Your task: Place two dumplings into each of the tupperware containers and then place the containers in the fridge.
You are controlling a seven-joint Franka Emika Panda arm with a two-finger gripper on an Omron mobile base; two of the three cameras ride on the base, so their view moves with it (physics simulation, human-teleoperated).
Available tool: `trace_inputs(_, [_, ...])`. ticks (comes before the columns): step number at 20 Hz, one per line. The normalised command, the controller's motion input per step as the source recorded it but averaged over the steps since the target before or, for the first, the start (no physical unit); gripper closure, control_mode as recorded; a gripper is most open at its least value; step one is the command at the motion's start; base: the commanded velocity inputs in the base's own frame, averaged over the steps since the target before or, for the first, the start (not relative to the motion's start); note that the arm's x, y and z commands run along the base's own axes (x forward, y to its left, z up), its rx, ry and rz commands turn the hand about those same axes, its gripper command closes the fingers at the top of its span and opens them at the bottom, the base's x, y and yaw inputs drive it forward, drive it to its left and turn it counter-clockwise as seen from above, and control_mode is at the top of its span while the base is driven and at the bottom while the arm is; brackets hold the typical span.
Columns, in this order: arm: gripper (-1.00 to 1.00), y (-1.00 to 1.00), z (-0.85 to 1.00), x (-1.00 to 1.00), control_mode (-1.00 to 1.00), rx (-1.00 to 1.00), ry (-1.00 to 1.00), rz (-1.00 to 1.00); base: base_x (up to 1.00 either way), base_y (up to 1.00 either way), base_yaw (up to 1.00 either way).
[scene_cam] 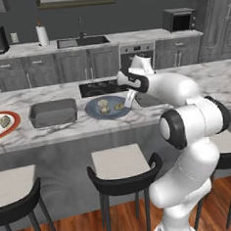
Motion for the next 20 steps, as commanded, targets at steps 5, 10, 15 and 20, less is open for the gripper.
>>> trace_inputs(5, [-1.00,0.16,-0.30,0.58,-1.00,-0.05,-0.01,0.05,0.00,0.00,0.00])
trace_inputs(10, [-1.00,0.22,-0.16,0.60,-1.00,-0.06,0.00,0.00,0.00,0.00,0.00])
trace_inputs(15, [-1.00,0.05,-0.40,0.56,-1.00,-0.08,0.02,0.00,0.00,0.00,0.00])
trace_inputs(20, [-1.00,0.06,-0.48,0.09,-1.00,-0.13,0.08,0.00,0.00,0.00,0.00])
